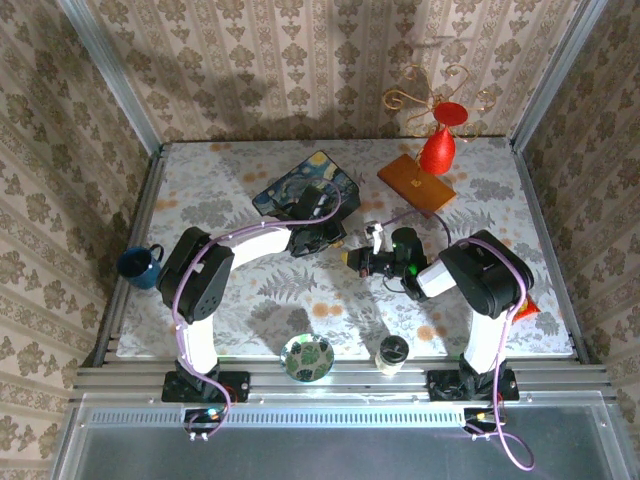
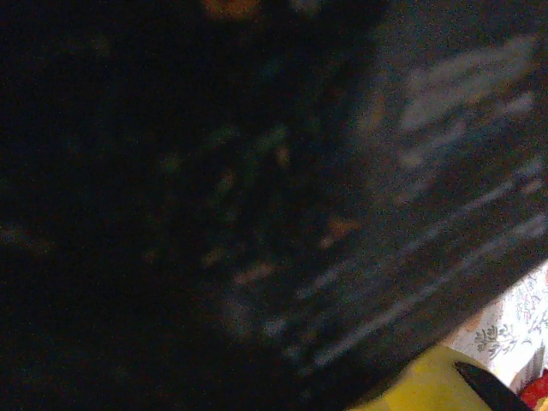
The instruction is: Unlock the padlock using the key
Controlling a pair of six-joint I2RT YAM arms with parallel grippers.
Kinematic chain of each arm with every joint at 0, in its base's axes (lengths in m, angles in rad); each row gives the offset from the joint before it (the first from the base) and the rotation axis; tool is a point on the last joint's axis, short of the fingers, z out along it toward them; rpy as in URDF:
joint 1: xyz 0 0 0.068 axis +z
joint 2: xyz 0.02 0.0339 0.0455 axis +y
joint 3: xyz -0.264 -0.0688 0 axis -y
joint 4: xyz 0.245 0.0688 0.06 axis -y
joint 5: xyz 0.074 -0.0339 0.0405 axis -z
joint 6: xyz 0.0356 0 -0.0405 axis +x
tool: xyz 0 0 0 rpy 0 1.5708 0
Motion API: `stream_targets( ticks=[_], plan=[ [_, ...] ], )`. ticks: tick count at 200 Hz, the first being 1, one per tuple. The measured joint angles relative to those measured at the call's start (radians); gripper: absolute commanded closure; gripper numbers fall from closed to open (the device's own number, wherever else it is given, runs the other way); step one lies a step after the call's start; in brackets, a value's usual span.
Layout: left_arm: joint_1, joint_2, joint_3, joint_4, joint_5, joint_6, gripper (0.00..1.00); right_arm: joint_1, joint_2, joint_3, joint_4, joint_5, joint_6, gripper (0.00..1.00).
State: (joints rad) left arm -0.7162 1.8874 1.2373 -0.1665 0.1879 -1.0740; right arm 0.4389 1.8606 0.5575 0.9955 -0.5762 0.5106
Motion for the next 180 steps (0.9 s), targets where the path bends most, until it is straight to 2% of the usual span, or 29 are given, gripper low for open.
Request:
stream_targets(
  ticks=[68,108,180],
  plan=[
    [0.004,-0.006,0.000,-0.009,0.014,0.000,1.00,0.005,-0.010,0.000,-0.021,0.025,-0.142,1.00],
    [0.013,-0.019,-0.006,-0.004,0.014,-0.004,1.00,0.003,0.035,0.000,0.076,0.012,-0.132,1.00],
    [0.017,-0.034,-0.021,0.023,0.024,-0.012,1.00,-0.043,0.095,0.000,0.192,-0.061,-0.012,1.00]
  ],
)
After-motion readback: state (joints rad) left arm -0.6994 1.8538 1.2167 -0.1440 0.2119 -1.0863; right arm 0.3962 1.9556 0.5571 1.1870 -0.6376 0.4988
